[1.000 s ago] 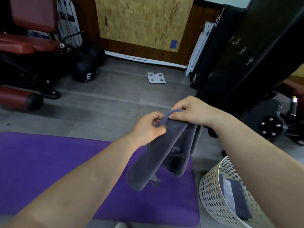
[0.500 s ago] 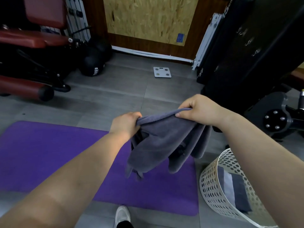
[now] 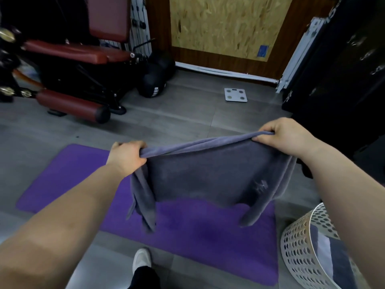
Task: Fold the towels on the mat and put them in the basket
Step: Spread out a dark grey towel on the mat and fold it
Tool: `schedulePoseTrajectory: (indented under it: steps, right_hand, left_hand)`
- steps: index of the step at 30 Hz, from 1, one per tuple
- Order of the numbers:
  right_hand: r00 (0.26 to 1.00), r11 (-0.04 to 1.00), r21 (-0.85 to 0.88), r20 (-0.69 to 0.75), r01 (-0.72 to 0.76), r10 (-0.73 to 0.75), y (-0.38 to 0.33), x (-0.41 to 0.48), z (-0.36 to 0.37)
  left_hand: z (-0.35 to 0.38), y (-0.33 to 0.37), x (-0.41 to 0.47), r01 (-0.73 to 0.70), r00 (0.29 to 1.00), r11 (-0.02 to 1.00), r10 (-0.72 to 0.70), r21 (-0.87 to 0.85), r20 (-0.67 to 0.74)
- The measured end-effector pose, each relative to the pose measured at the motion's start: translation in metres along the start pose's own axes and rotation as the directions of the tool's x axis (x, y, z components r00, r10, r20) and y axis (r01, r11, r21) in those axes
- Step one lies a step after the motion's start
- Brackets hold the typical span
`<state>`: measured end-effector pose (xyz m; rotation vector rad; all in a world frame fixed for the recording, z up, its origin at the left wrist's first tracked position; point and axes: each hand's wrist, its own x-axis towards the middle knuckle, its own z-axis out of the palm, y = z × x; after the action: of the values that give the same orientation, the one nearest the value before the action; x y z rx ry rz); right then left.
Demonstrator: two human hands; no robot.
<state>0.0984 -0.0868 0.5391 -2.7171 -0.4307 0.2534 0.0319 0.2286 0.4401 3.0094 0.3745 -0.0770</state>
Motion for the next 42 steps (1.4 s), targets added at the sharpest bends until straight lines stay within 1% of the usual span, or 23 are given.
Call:
schedulePoseTrajectory:
  steps: [2, 4, 6, 8, 10, 11, 13, 15, 17, 19, 21, 23, 25, 27, 29, 31, 33, 35, 37, 39, 40, 42]
  right_hand:
    - [0.999, 0.999, -0.015, -0.027, -0.04, 0.04, -0.01, 0.013, 0.007]
    - [0.995, 0.995, -0.054, -0.055, -0.084, 0.081, -0.021, 0.029, 0.019]
    - [0.987, 0.985, -0.089, -0.087, -0.145, 0.138, -0.032, 0.048, 0.034]
    - [0.967, 0.967, -0.085, -0.11, -0.24, 0.231, -0.043, 0.066, 0.051]
    - [0.941, 0.942, -0.079, -0.126, -0.325, 0.314, -0.054, 0.086, 0.066]
    - [0.931, 0.933, -0.078, -0.135, -0.352, 0.34, -0.06, 0.095, 0.073]
    - [0.912, 0.917, -0.064, -0.151, -0.395, 0.382, -0.072, 0.113, 0.086]
    - [0.895, 0.897, -0.073, -0.137, -0.437, 0.425, -0.081, 0.125, 0.099]
    - [0.882, 0.878, -0.105, -0.12, -0.467, 0.455, -0.085, 0.13, 0.11]
    - [0.872, 0.863, -0.123, -0.097, -0.489, 0.48, -0.085, 0.132, 0.12]
    - [0.864, 0.848, -0.171, -0.051, -0.501, 0.501, -0.081, 0.13, 0.133]
    - [0.866, 0.835, -0.289, 0.041, -0.467, 0.499, -0.072, 0.122, 0.154]
    - [0.859, 0.828, -0.396, 0.158, -0.397, 0.487, -0.063, 0.111, 0.179]
    - [0.838, 0.83, -0.459, 0.274, -0.317, 0.472, -0.055, 0.1, 0.204]
    - [0.816, 0.834, -0.495, 0.36, -0.244, 0.453, -0.049, 0.095, 0.222]
    - [0.789, 0.828, -0.521, 0.411, -0.207, 0.456, -0.046, 0.098, 0.233]
    - [0.782, 0.819, -0.544, 0.425, -0.183, 0.457, -0.043, 0.107, 0.243]
    - [0.788, 0.807, -0.567, 0.415, -0.166, 0.454, -0.039, 0.118, 0.252]
    - [0.806, 0.796, -0.583, 0.388, -0.161, 0.447, -0.034, 0.129, 0.262]
    - [0.818, 0.788, -0.586, 0.352, -0.187, 0.456, -0.029, 0.141, 0.271]
    - [0.824, 0.788, -0.575, 0.323, -0.219, 0.465, -0.026, 0.147, 0.274]
    - [0.828, 0.791, -0.528, 0.259, -0.31, 0.497, -0.022, 0.159, 0.276]
  left_hand:
    - [0.0, -0.022, 0.008, 0.024, 0.997, 0.996, -0.017, -0.087, 0.072]
    - [0.003, -0.042, 0.019, 0.074, 0.985, 0.966, -0.032, -0.249, 0.17]
    - [0.01, -0.064, 0.035, 0.054, 0.98, 0.933, 0.019, -0.356, 0.199]
    - [0.015, -0.087, 0.055, 0.014, 0.973, 0.918, 0.079, -0.396, 0.216]
    - [0.018, -0.115, 0.079, -0.018, 0.955, 0.909, 0.139, -0.416, 0.262]
    - [0.02, -0.129, 0.09, -0.038, 0.942, 0.914, 0.168, -0.404, 0.292]
    - [0.025, -0.156, 0.11, -0.106, 0.903, 0.945, 0.223, -0.311, 0.368]
    - [0.032, -0.176, 0.124, -0.164, 0.86, 0.961, 0.249, -0.221, 0.445]
    - [0.039, -0.192, 0.135, -0.212, 0.83, 0.964, 0.265, -0.162, 0.491]
    - [0.044, -0.208, 0.146, -0.264, 0.815, 0.961, 0.266, -0.078, 0.515]
    - [0.05, -0.227, 0.153, -0.33, 0.818, 0.944, 0.271, 0.028, 0.507]
    - [0.063, -0.244, 0.155, -0.367, 0.821, 0.927, 0.286, 0.074, 0.494]
    - [0.079, -0.254, 0.148, -0.379, 0.801, 0.922, 0.281, 0.084, 0.529]
    - [0.096, -0.26, 0.137, -0.369, 0.776, 0.925, 0.252, 0.092, 0.578]
    - [0.108, -0.262, 0.129, -0.391, 0.767, 0.914, 0.259, 0.109, 0.587]
    - [0.113, -0.264, 0.132, -0.429, 0.776, 0.885, 0.259, 0.18, 0.576]
    - [0.116, -0.264, 0.141, -0.465, 0.786, 0.841, 0.248, 0.277, 0.567]
    - [0.119, -0.263, 0.153, -0.489, 0.801, 0.798, 0.252, 0.352, 0.543]
    - [0.123, -0.262, 0.168, -0.478, 0.824, 0.785, 0.245, 0.394, 0.511]
    - [0.129, -0.262, 0.187, -0.404, 0.866, 0.822, 0.202, 0.403, 0.457]
    - [0.133, -0.263, 0.197, -0.342, 0.892, 0.857, 0.167, 0.385, 0.42]
    - [0.137, -0.261, 0.215, -0.21, 0.93, 0.936, 0.102, 0.282, 0.353]
